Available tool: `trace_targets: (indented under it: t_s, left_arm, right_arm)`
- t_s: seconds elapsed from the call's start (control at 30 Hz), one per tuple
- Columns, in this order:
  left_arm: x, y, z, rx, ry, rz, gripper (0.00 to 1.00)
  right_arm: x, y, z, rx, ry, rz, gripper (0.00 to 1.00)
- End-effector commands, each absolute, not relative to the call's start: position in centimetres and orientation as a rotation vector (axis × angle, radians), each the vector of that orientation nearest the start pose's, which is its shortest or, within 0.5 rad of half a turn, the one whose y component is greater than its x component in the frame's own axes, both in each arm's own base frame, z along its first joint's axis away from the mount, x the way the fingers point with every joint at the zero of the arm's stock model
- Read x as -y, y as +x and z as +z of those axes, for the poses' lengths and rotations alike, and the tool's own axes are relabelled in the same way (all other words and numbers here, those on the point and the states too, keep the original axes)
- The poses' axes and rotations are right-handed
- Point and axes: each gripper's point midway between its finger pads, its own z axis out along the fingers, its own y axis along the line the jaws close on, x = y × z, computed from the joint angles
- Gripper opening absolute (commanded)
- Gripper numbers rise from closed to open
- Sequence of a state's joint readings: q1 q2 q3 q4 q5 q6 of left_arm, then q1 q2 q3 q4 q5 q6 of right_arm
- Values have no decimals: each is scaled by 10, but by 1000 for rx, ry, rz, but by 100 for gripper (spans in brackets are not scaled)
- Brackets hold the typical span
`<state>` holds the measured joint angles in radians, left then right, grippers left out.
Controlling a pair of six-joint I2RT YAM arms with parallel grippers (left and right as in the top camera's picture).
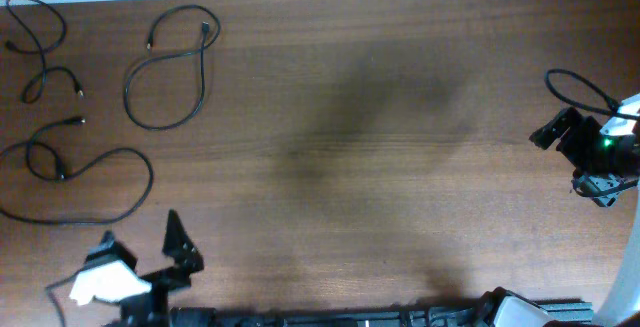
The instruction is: Untangle cables
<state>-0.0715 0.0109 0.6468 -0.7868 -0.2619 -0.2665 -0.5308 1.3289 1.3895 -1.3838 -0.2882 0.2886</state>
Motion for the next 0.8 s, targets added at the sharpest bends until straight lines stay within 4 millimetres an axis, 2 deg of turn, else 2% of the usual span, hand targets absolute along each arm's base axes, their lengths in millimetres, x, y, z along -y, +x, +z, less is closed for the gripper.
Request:
trace_targets:
  t_s: [0.0,0.07,0.2,0.27,0.33,0.63,0.77]
  left_arm:
    - [-24,184,264,-1631,-330,-80,99]
    - [-17,202,257,-1586,-303,-116,99]
    - [-15,225,229,-1561,-271,-100,99]
    - [-7,234,215,-1551,-150,-46,99]
    - [4,240,211,-1513,-22,-19,99]
    - [6,247,174,-1580,15,10,99]
    - [17,246,159,-1628,192,72,99]
  right_arm:
    - [91,246,217,-2608,1094,349,99]
    - [91,246,217,-2608,1094,349,99]
    - [91,246,217,-2608,1094,349,99]
    - [91,246,217,-2608,1094,349,99]
    - [91,246,217,-2608,1094,349,99]
    - [91,246,217,-2608,1094,349,99]
    - [91,246,217,-2608,1094,349,99]
